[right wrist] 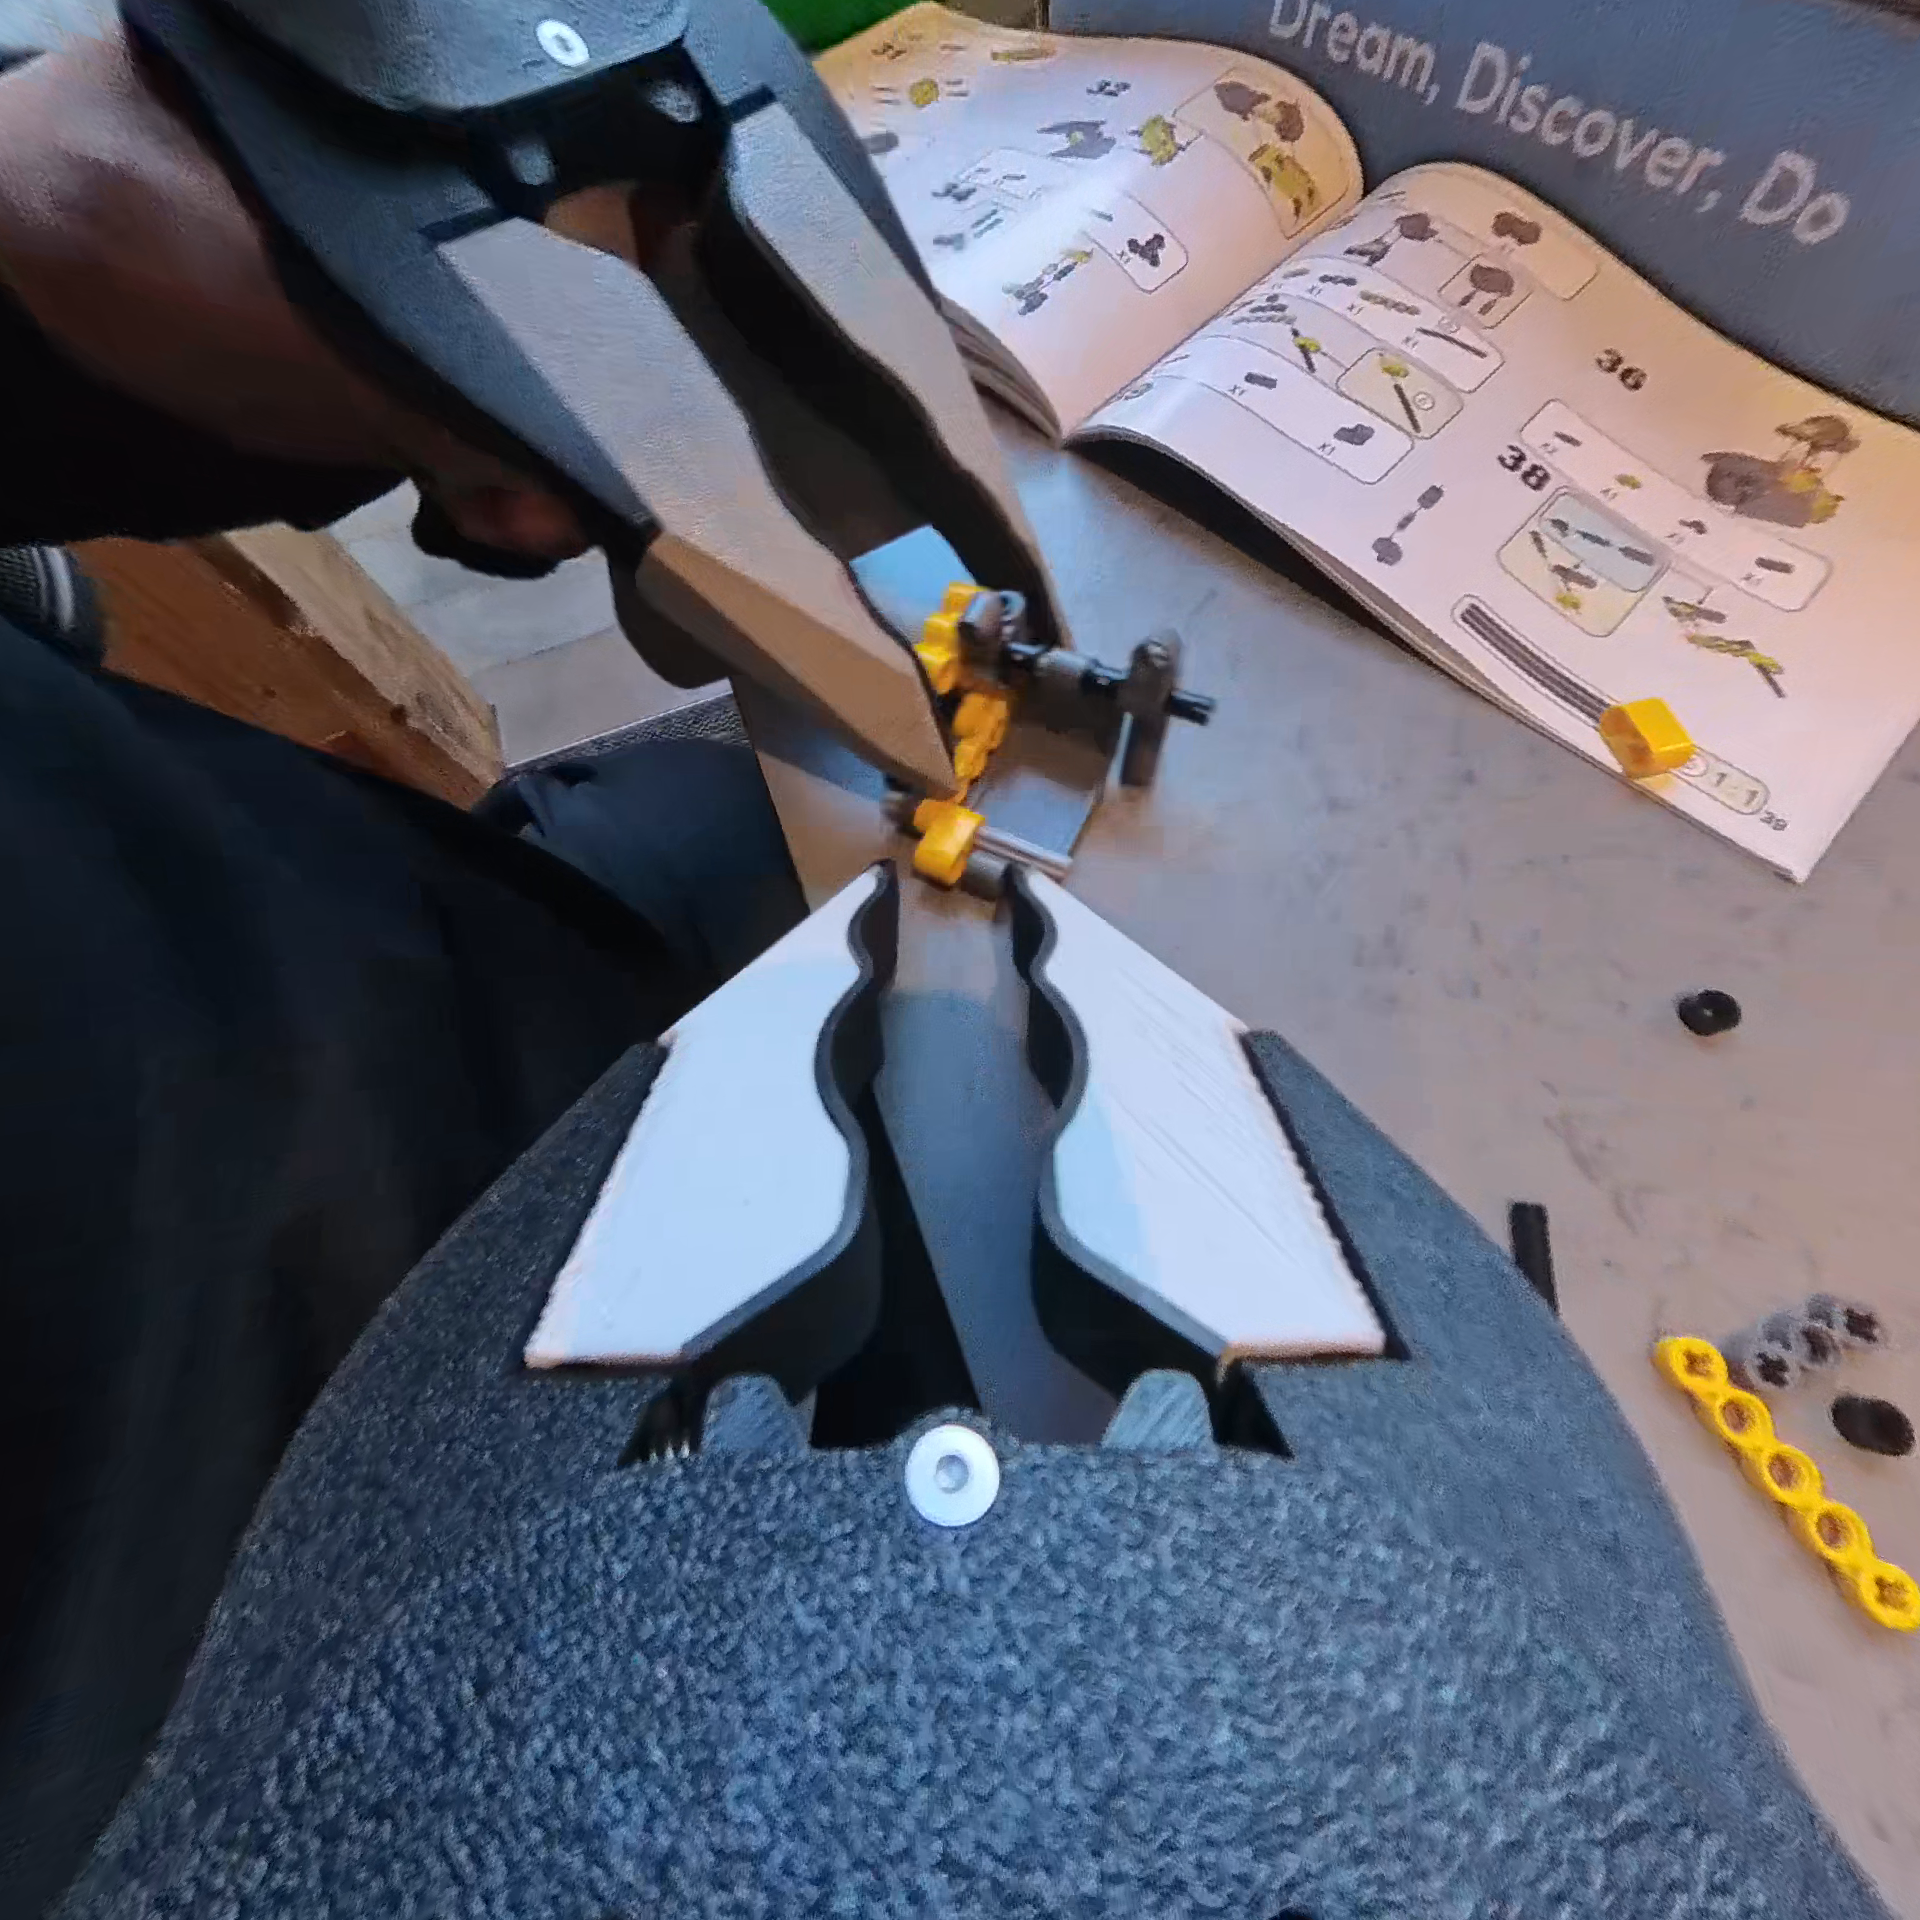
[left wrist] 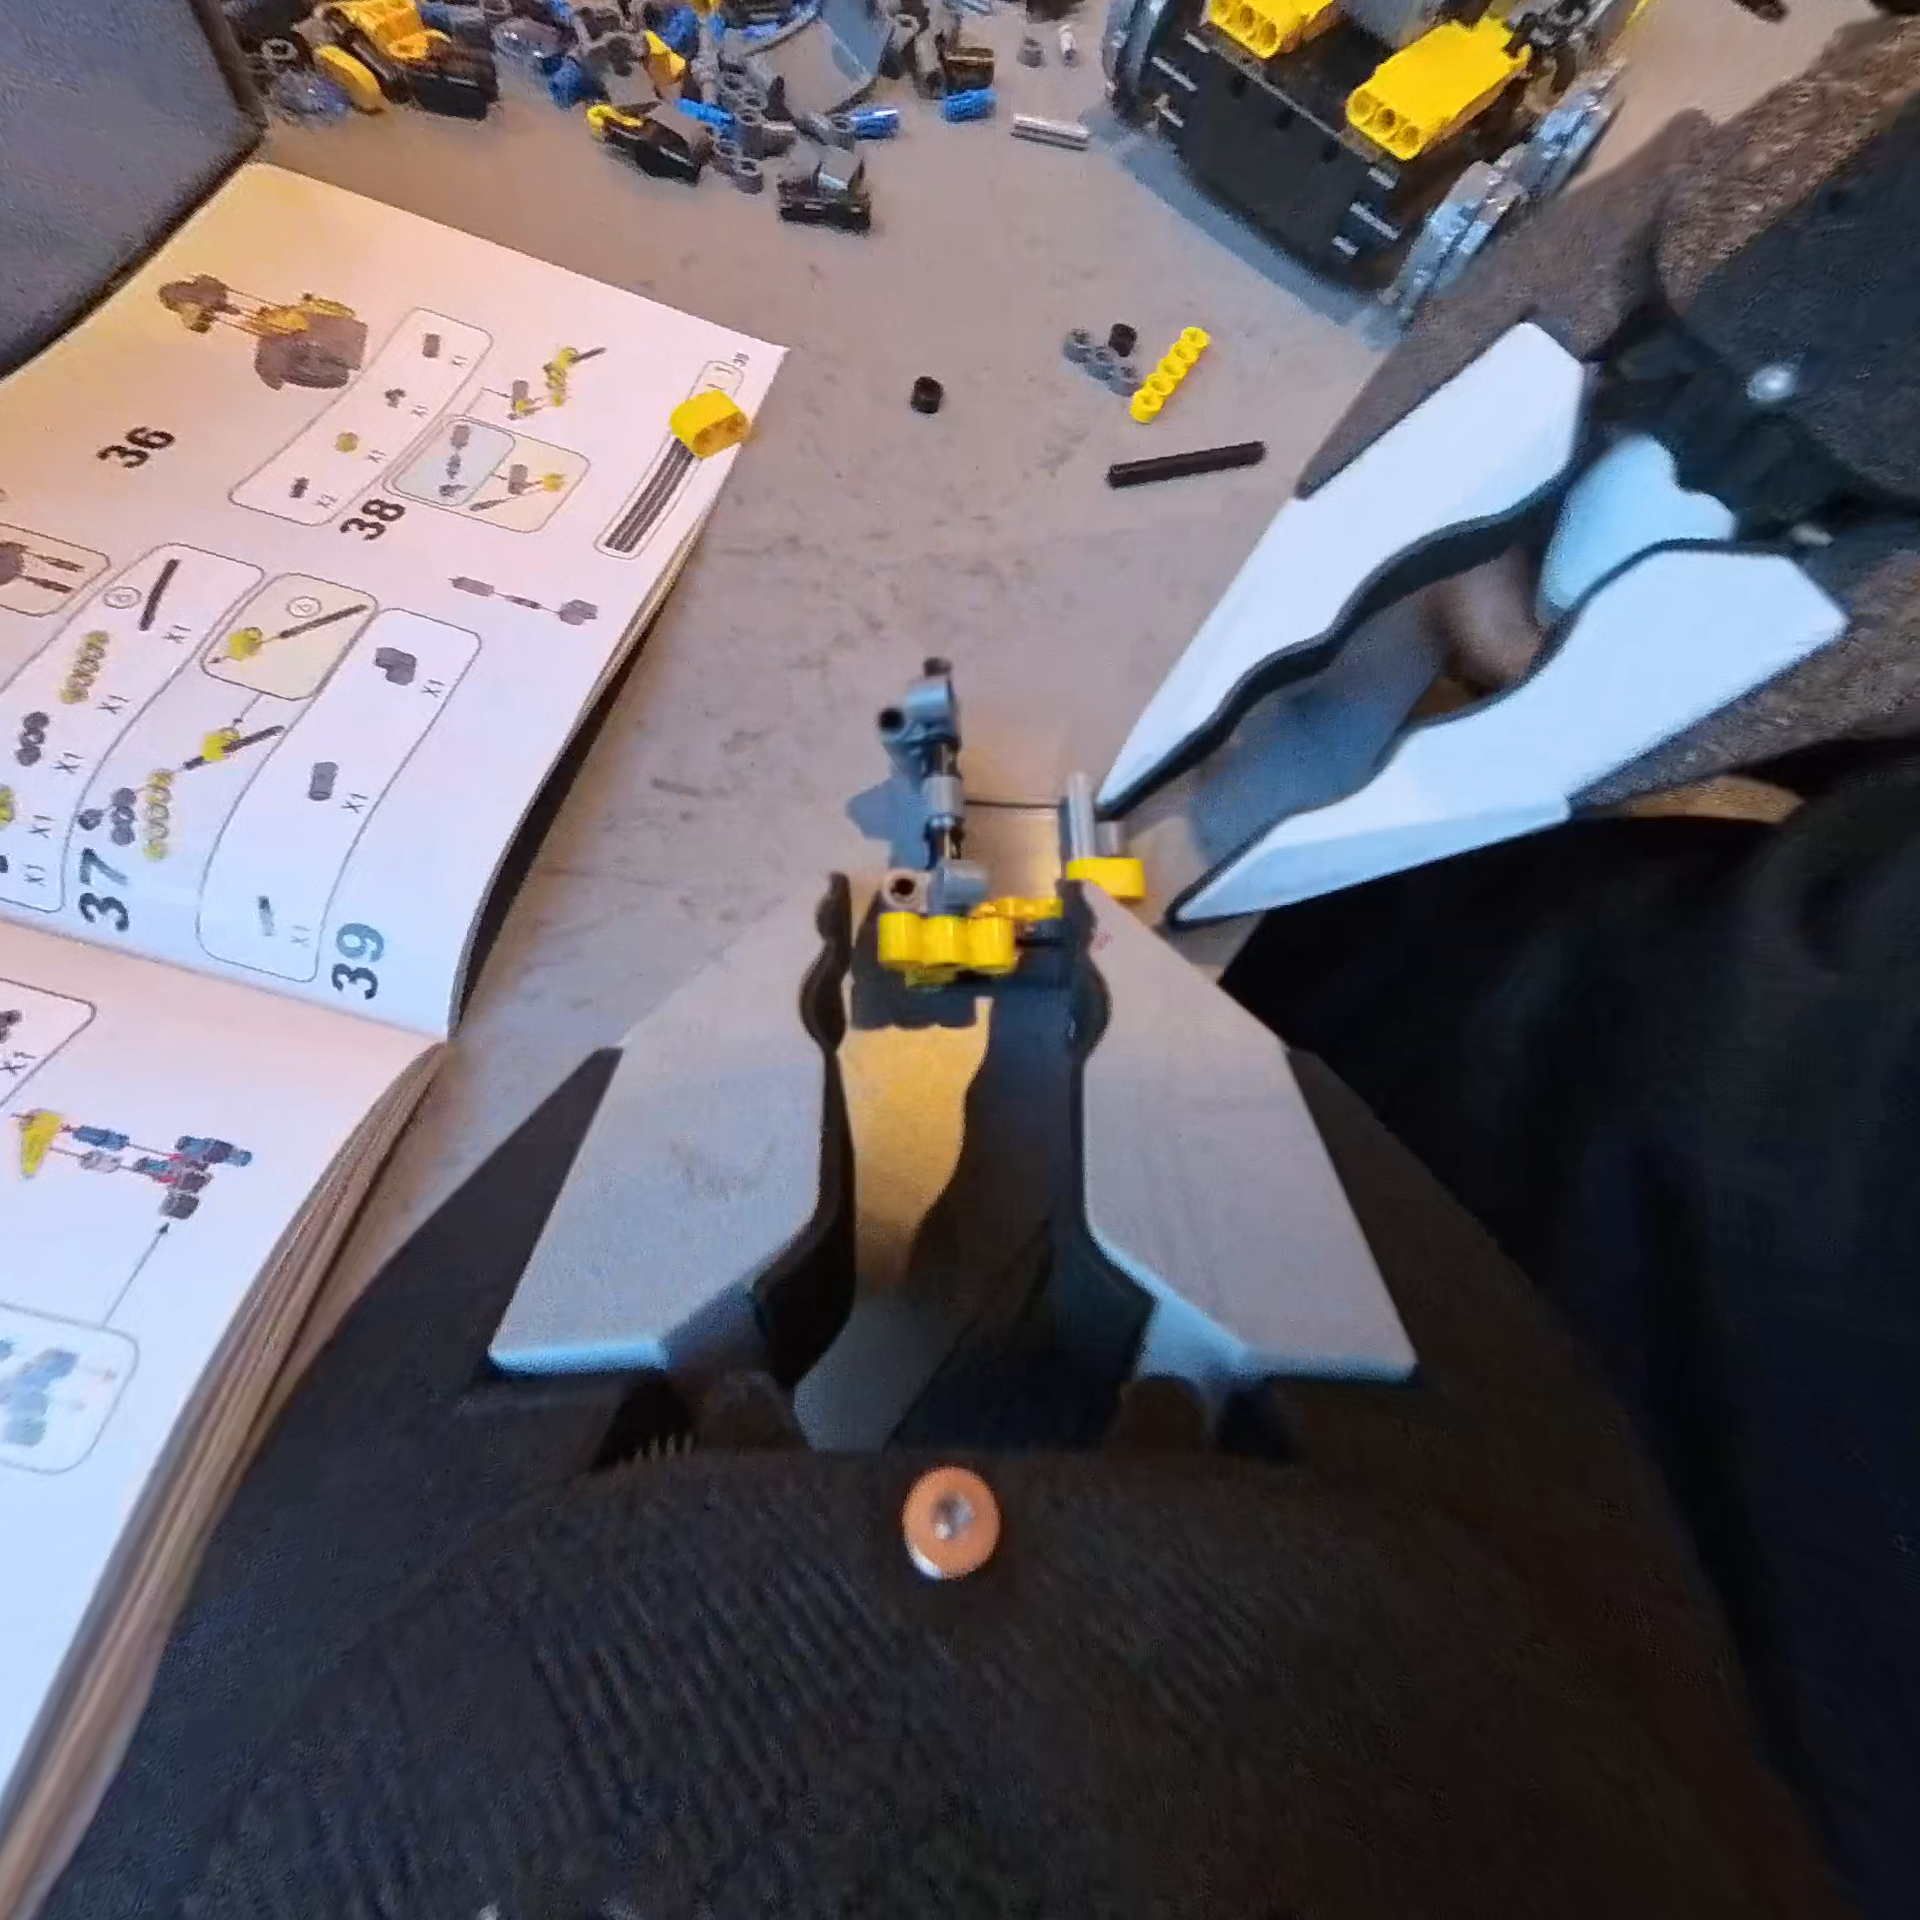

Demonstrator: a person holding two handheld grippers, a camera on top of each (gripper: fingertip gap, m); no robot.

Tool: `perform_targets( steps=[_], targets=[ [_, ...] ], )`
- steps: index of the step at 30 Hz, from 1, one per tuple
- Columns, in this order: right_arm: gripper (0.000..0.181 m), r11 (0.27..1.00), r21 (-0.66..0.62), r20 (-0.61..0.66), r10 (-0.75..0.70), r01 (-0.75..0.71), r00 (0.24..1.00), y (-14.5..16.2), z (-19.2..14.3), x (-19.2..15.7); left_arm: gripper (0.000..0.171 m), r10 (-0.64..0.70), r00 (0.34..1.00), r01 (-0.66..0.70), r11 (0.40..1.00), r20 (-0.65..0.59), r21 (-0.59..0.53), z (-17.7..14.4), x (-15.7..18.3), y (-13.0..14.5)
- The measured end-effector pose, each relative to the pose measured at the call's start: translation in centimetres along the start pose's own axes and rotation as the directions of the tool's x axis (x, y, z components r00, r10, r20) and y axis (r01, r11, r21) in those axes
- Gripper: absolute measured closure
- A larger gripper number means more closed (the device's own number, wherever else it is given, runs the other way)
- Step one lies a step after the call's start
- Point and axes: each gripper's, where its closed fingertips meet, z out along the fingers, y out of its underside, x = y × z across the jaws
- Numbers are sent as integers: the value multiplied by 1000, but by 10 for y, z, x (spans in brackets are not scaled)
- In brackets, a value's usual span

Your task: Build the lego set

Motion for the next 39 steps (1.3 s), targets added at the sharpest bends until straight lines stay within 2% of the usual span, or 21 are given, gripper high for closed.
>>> perform_targets(
  steps=[6, 9, 12, 19, 27, 32, 39],
  targets=[
    [160, 998, -66, -43, 18, -21, 999, 7, -5, 21, 133, 96, 993, -99, 994, 74, 42, -11, -15, 1],
    [156, 996, -63, 20, 71, -70, 997, 6, -5, 17, 132, 127, 991, -130, 990, 53, 63, -13, -17, 1],
    [157, 996, -64, 8, 69, -68, 998, 6, -5, 19, 131, 116, 993, -115, 991, -12, 64, -14, -12, 1],
    [160, 995, 8, 8, 104, -104, 995, 3, -10, 21, 142, 106, 993, -103, 994, -52, 44, -8, -9, 1],
    [154, 997, 28, -3, 66, -66, 998, 1, -12, 18, 146, 39, 999, -39, 999, 20, 25, 3, -16, -7],
    [150, 996, 80, 66, 36, -41, 997, -5, -19, 5, 146, 39, 996, -38, 999, 82, -14, 8, -27, -8],
    [151, 994, 99, -87, 60, -51, 994, 13, -57, 32, 146, -46, 996, 48, 999, 72, -20, 19, -21, -16]
  ],
)
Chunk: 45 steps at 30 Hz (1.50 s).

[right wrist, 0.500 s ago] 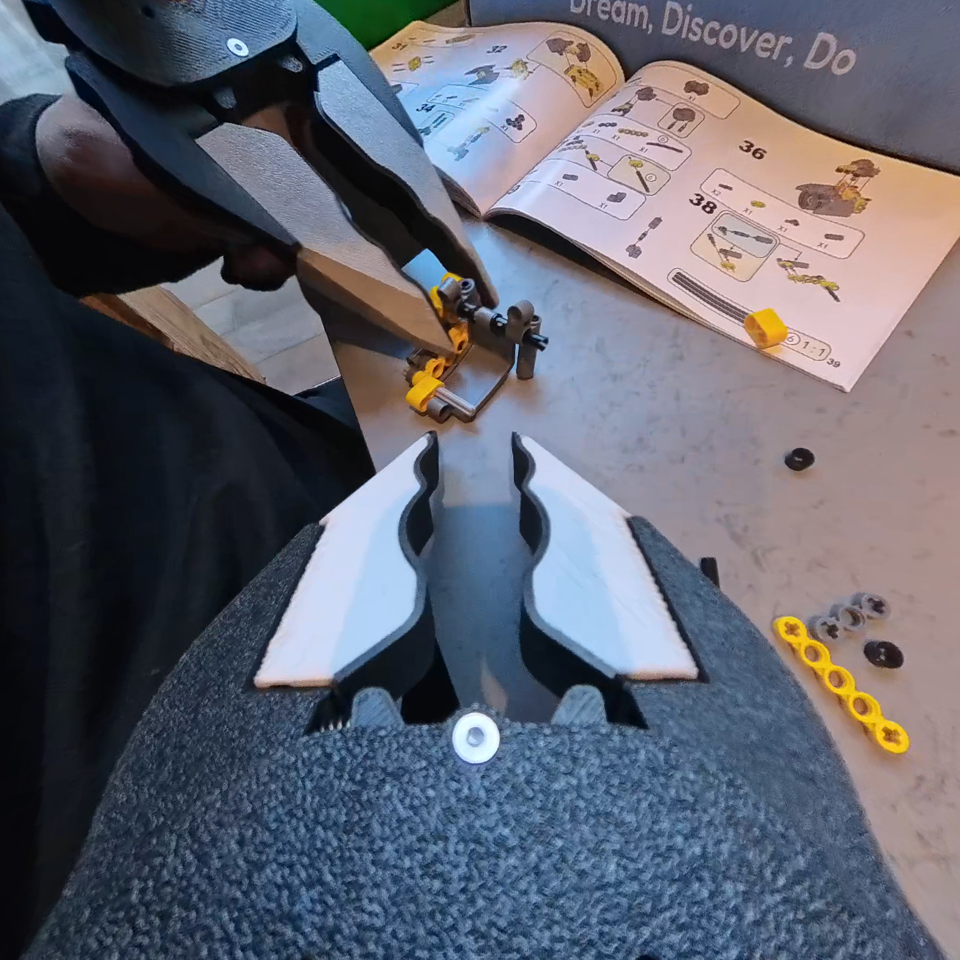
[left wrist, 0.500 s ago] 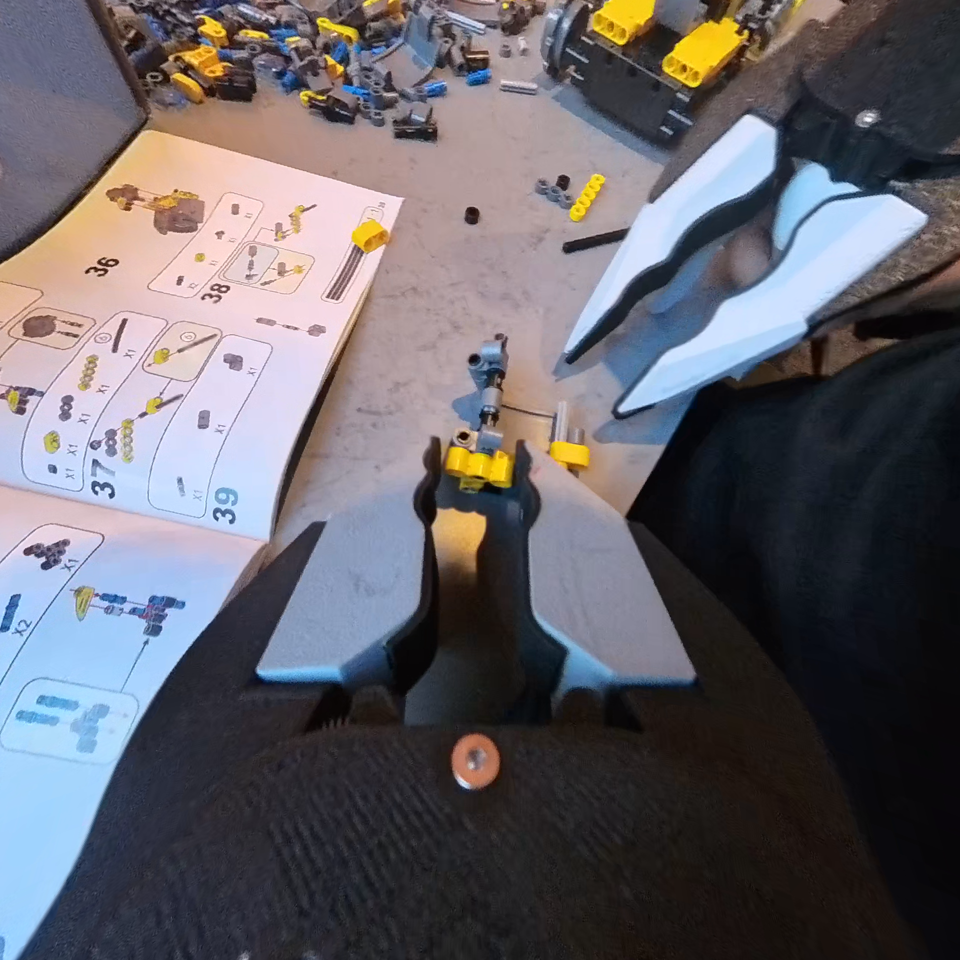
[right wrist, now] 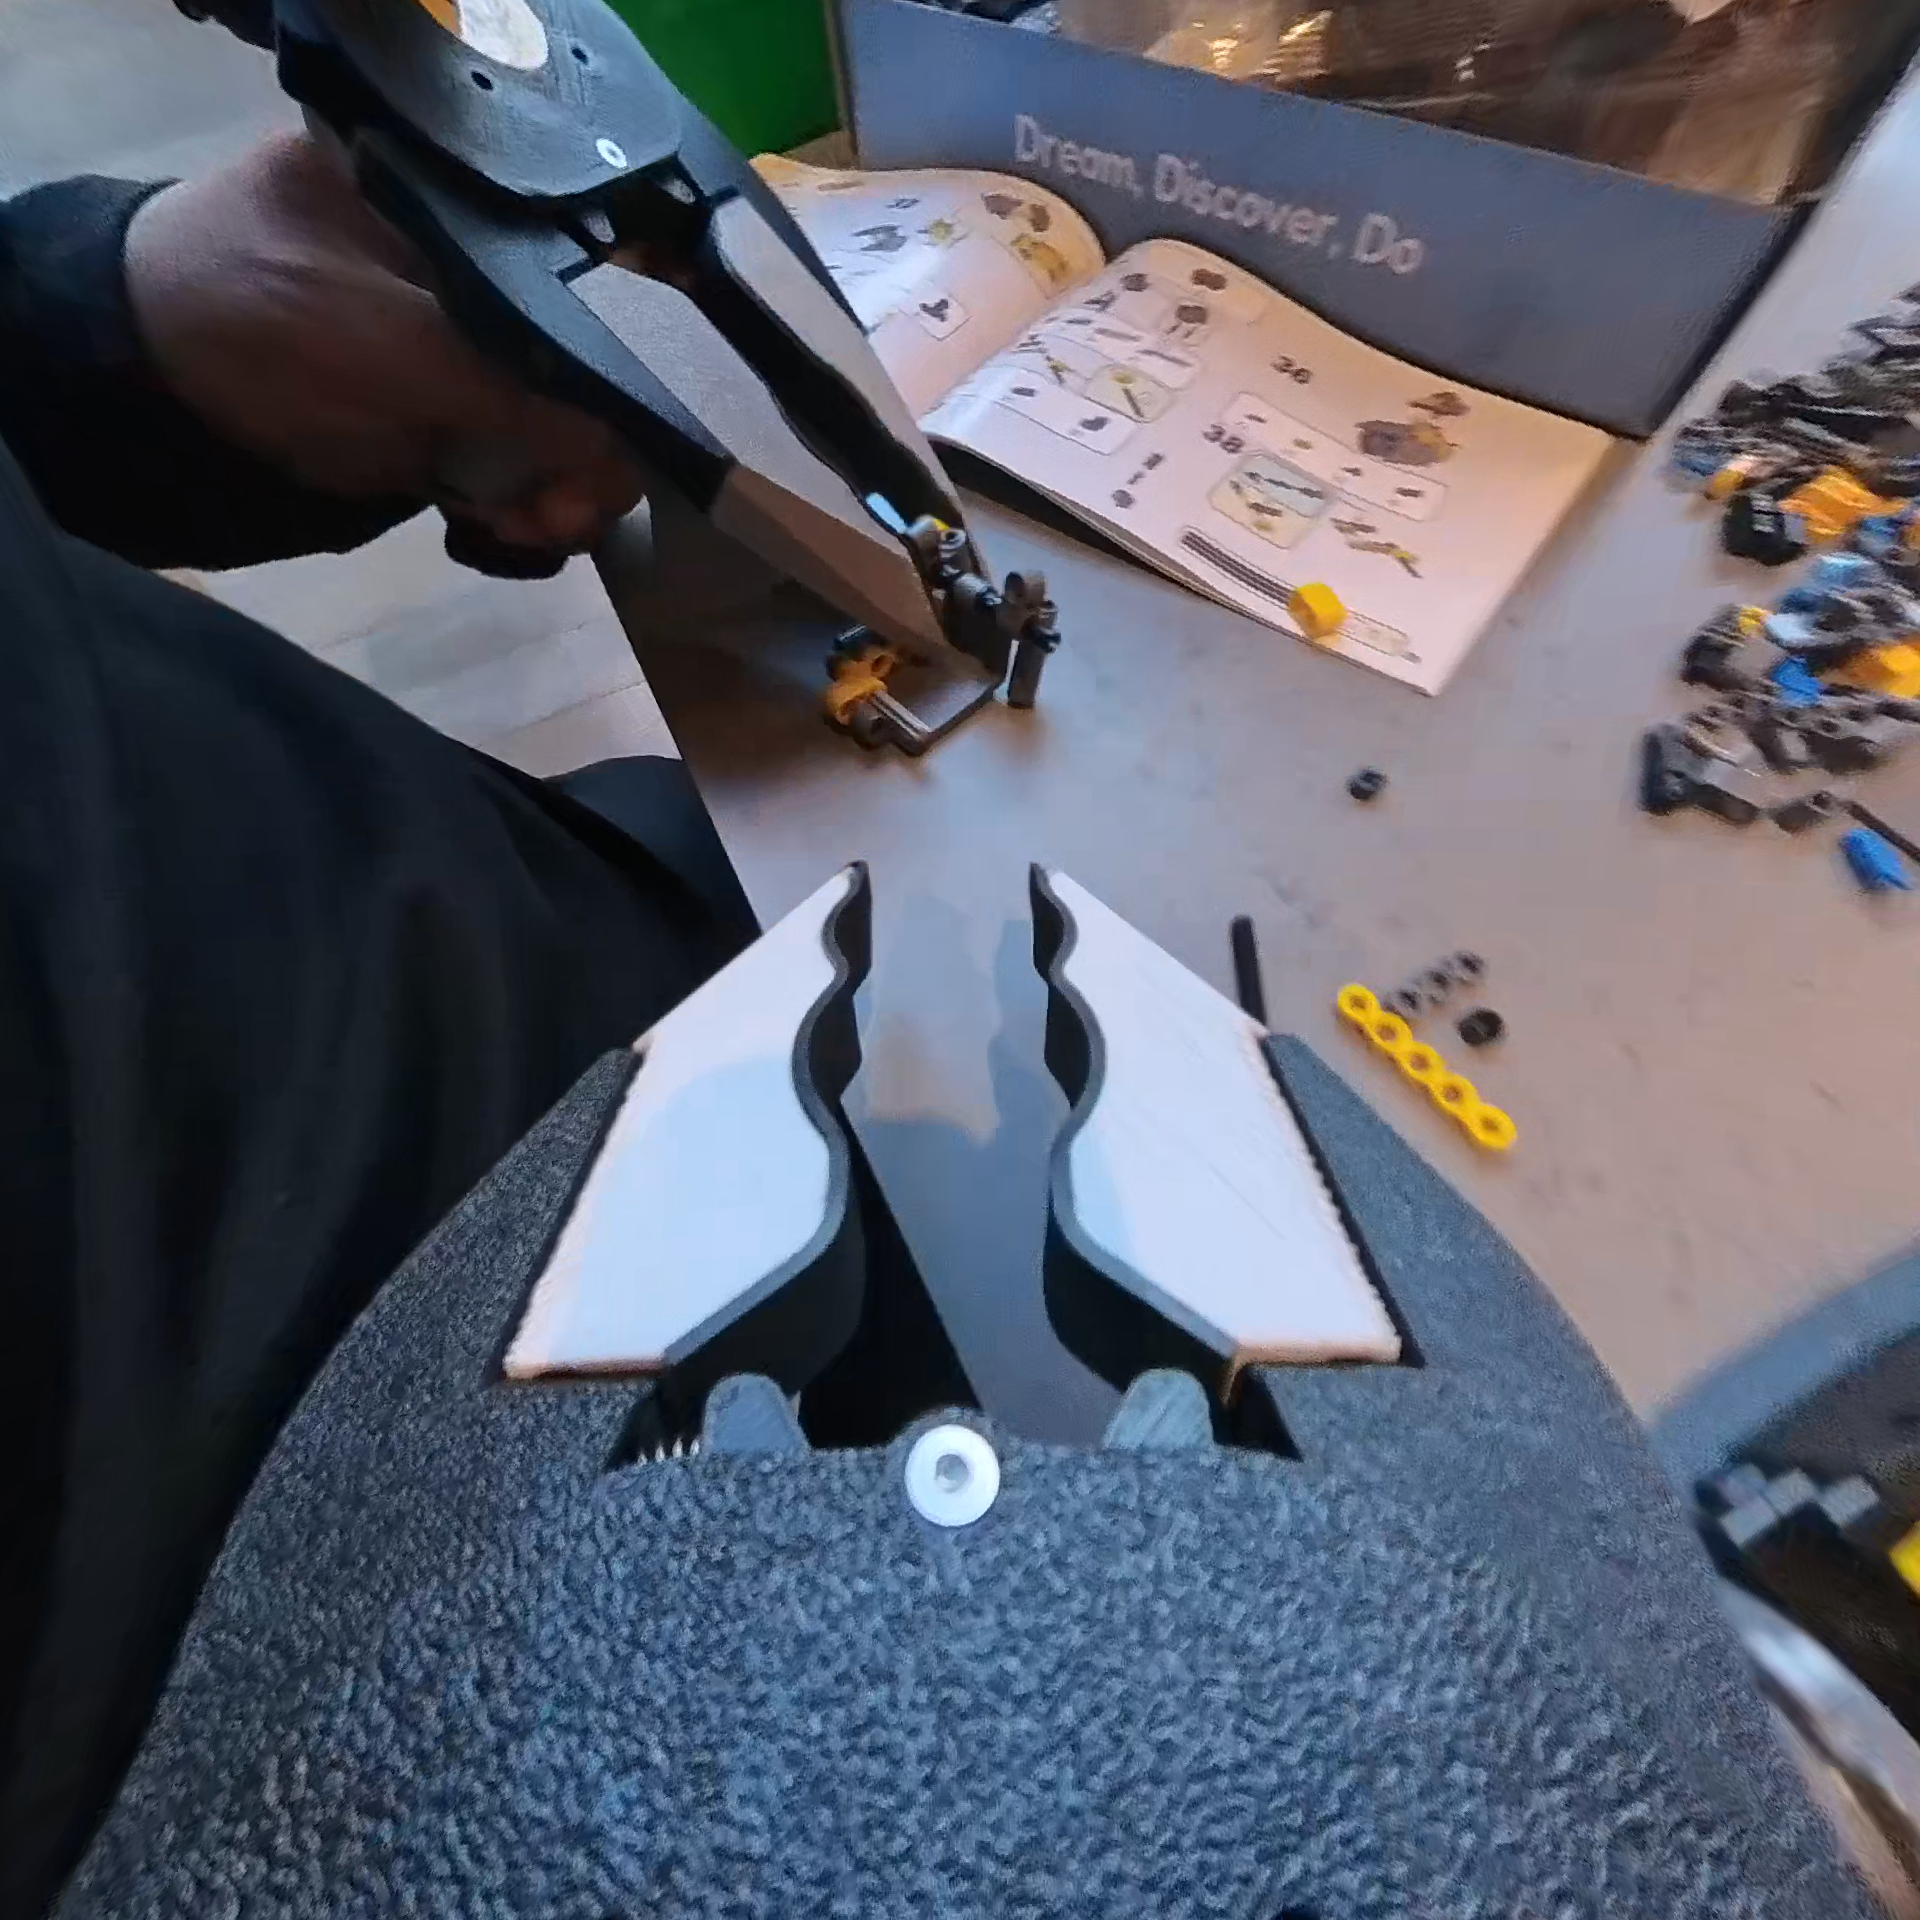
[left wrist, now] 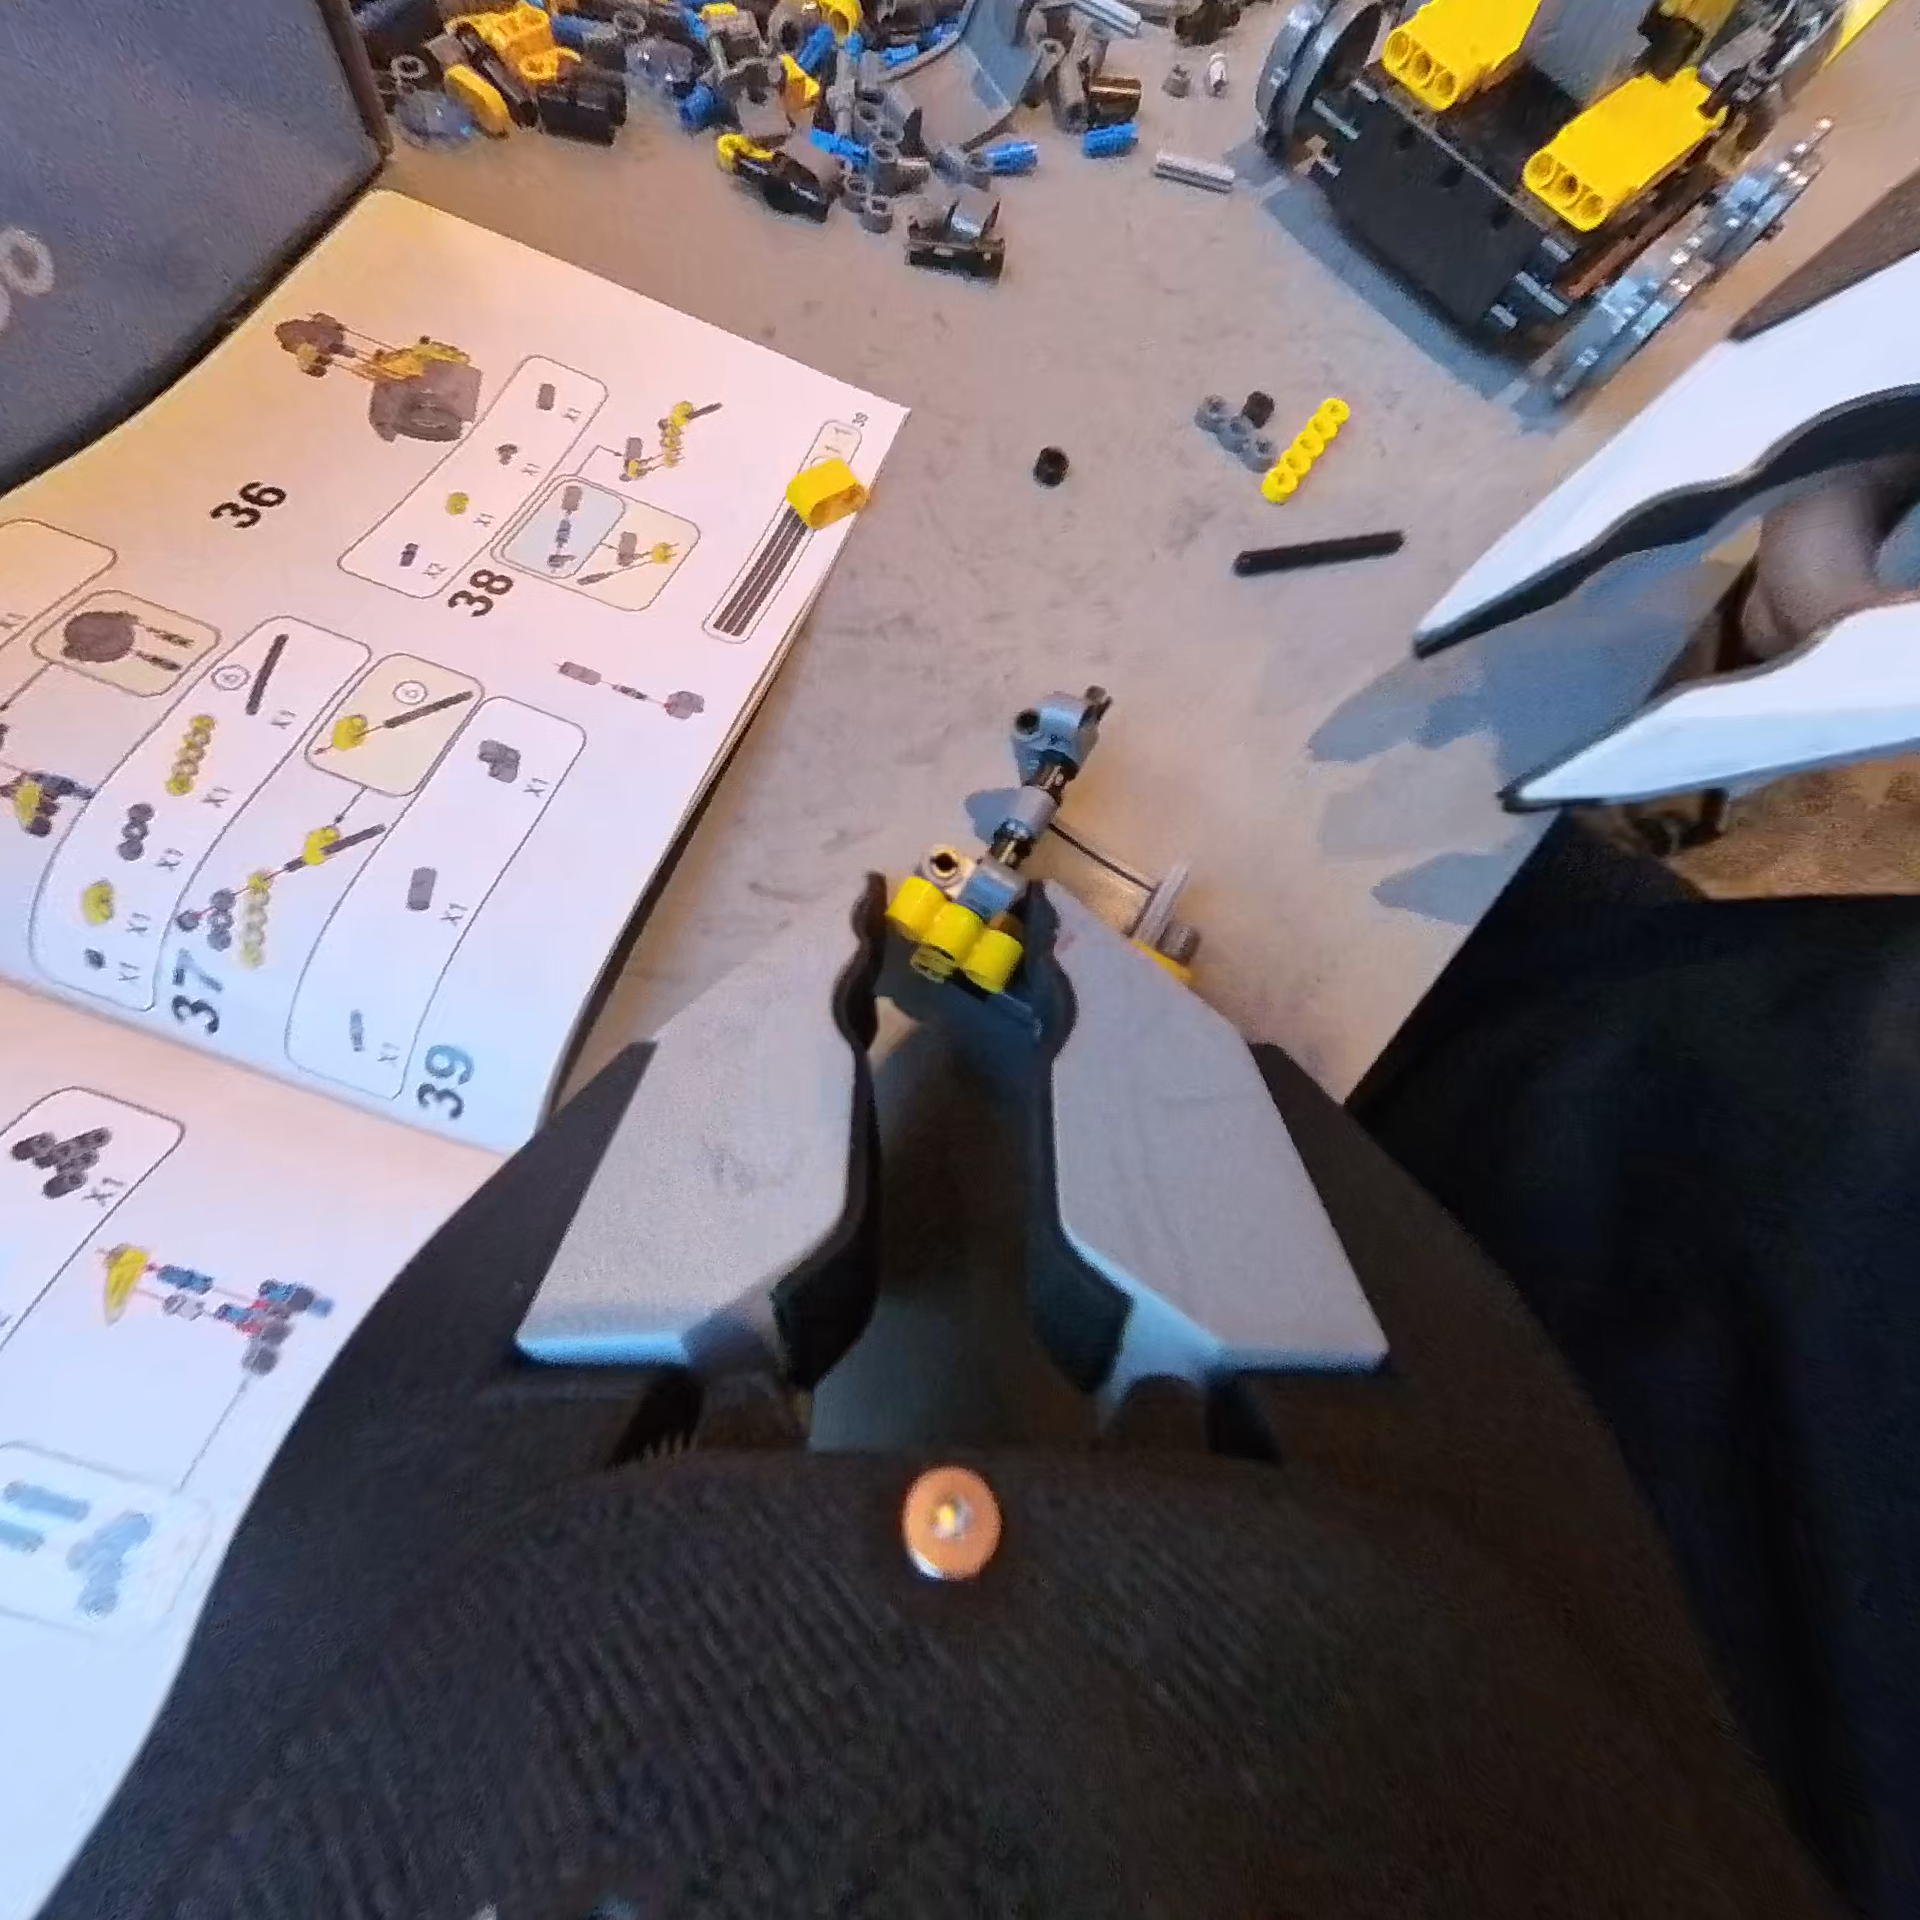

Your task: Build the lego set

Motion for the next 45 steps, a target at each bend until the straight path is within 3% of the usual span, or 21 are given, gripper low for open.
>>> perform_targets(
  steps=[2, 4, 6, 8, 11, 15, 19, 21, 24, 27, 30, 37, 41, 43, 45],
  targets=[
    [155, 999, 37, -34, -16, 18, 999, -3, -21, 6, 146, 20, 1000, -20, 1000, 2, -6, 4, 4, -2],
    [167, 987, 144, -102, -52, 66, 993, -25, -61, 19, 139, 47, 999, -47, 999, -10, -10, 5, 7, -2],
    [179, 973, 187, -262, -86, 138, 961, -46, -115, 59, 135, 51, 999, -51, 999, -18, 0, 5, 8, -2],
    [179, 990, 24, -460, -113, 139, 881, -41, -168, 133, 136, 57, 998, -56, 998, -17, 10, 4, 8, -3],
    [175, 963, -262, -524, -198, 64, 828, -11, -211, 240, 139, 80, 997, -79, 996, -15, 35, 4, 9, -4],
    [168, 861, -508, -430, -252, -2, 867, 35, -200, 352, 140, 90, 996, -88, 995, -22, 56, 3, 11, -5],
    [162, 763, -646, -308, -226, -29, 924, 71, -163, 410, 142, 98, 994, -94, 992, -40, 81, 1, 14, -7],
    [159, 729, -684, -264, -202, -35, 943, 84, -148, 421, 144, 96, 994, -91, 991, -47, 102, -1, 15, -9],
    [166, 716, -698, -215, -212, 2, 953, 86, -134, 425, 147, 92, 994, -86, 990, -53, 113, -2, 15, -9],
    [180, 728, -685, -175, -115, -37, 978, 86, -127, 415, 153, 91, 993, -82, 988, -72, 128, -3, 17, -11],
    [171, 742, -667, -216, -112, -63, 970, 77, -134, 415, 153, 42, 997, -34, 992, -68, 120, -2, 12, -12],
    [160, 833, -538, -376, -98, -131, 921, 23, -165, 386, 152, -99, 993, 106, 988, -63, 112, 0, -2, -14],
    [160, 941, -333, -294, -47, -56, 955, -32, -148, 282, 152, -204, 979, 200, 969, 14, 142, -2, -18, -16],
    [163, 955, -298, -229, -75, 3, 971, -37, -133, 220, 152, -222, 975, 215, 965, 31, 152, -3, -18, -16],
    [167, 947, -320, -117, -79, 38, 990, -21, -111, 154, 149, -213, 977, 208, 964, 10, 162, -4, -9, -17]
  ],
)
